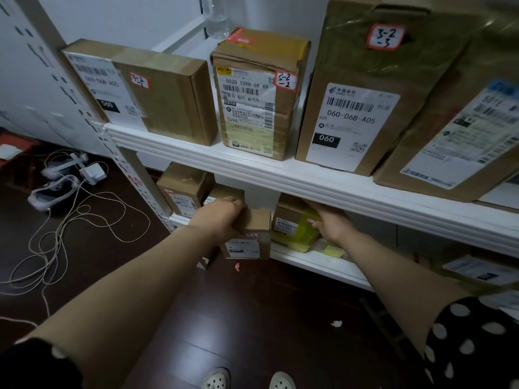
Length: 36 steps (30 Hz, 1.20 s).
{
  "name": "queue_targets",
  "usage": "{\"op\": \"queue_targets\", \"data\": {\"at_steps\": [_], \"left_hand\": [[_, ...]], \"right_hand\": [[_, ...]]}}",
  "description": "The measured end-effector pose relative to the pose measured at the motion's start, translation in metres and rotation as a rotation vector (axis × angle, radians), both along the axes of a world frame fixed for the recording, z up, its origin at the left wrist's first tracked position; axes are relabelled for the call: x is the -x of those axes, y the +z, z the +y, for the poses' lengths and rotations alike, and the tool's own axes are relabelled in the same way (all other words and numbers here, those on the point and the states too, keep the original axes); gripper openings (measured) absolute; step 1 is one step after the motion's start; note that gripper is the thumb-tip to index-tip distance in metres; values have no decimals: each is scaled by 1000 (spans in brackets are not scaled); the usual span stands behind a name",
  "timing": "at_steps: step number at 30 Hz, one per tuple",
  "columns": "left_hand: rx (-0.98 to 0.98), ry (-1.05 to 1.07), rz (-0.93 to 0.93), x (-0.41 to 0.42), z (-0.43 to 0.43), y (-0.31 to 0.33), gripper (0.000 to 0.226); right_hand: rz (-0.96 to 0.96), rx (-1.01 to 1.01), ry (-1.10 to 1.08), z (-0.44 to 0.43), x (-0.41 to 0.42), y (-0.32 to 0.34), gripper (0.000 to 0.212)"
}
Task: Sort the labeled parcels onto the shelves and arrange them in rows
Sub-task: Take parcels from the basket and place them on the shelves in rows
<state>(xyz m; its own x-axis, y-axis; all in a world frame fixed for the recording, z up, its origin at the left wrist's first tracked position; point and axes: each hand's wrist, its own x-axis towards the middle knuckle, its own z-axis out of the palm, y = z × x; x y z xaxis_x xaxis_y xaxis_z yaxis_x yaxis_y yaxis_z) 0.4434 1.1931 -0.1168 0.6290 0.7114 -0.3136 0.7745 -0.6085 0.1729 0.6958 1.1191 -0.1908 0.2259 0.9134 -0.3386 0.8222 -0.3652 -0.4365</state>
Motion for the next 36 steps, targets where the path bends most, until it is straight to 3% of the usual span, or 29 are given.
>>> {"op": "queue_targets", "data": {"at_steps": [8, 16, 27, 36], "left_hand": [[11, -12, -45, -11, 2, -1, 63], [-103, -69, 20, -27, 11, -10, 62], [-106, -89, 43, -39, 26, -20, 50], [-39, -87, 39, -46, 40, -31, 56]], "right_hand": [[-34, 34, -47, -12, -11, 4, 66], [-48, 35, -53, -15, -7, 5, 67], [-78, 19, -77, -12, 9, 7, 66], [-289, 43, -71, -13, 23, 13, 67]]}}
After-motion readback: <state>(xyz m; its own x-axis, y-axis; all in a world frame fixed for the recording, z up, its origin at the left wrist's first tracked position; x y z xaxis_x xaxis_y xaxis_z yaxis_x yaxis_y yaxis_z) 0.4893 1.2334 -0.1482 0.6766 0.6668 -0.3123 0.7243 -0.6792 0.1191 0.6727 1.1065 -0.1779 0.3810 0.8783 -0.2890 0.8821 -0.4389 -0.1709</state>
